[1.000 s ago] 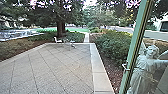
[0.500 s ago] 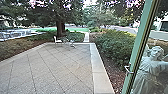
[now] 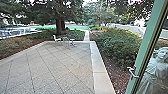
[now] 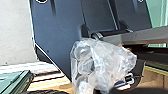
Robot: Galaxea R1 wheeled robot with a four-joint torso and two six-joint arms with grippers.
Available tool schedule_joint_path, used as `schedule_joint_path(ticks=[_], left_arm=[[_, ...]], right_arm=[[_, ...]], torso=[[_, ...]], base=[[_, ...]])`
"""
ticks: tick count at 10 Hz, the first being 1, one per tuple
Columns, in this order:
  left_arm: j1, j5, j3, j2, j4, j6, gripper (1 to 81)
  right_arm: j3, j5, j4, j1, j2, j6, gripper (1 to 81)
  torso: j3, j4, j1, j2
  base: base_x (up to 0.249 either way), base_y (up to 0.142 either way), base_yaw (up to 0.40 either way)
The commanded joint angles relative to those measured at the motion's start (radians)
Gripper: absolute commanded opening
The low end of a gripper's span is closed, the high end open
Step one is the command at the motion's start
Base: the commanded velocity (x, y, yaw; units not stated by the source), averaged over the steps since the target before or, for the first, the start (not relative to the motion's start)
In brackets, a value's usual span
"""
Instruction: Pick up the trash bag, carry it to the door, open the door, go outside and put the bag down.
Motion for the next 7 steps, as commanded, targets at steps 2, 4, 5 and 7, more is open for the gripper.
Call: schedule_joint_path(ticks=[2,4,5,7], left_arm=[[-0.055,0.053,0.004,0.004,0.0,0.004,1.0],[-0.055,0.053,0.004,0.004,0.0,0.004,1.0],[-0.055,0.053,0.004,0.004,0.0,0.004,1.0],[-0.055,0.053,0.004,0.004,0.0,0.004,1.0]], right_arm=[[0.003,-0.053,-0.004,0.042,0.005,-0.001,81.1],[0.003,-0.053,-0.004,0.042,0.005,-0.001,81.1],[0.003,-0.053,-0.004,0.04,0.005,-0.001,81.1],[0.003,-0.053,-0.004,0.04,0.005,-0.001,81.1]], torso=[[0.0,0.0,0.001,0.001],[-0.001,0.0,0.001,0.001],[0.0,0.0,0.0,0.001],[-0.001,0.0,0.0,0.001]], base=[[0.103,0.0,0.0],[0.103,0.0,0.0],[0.103,0.0,0.0],[0.103,0.0,0.0]])
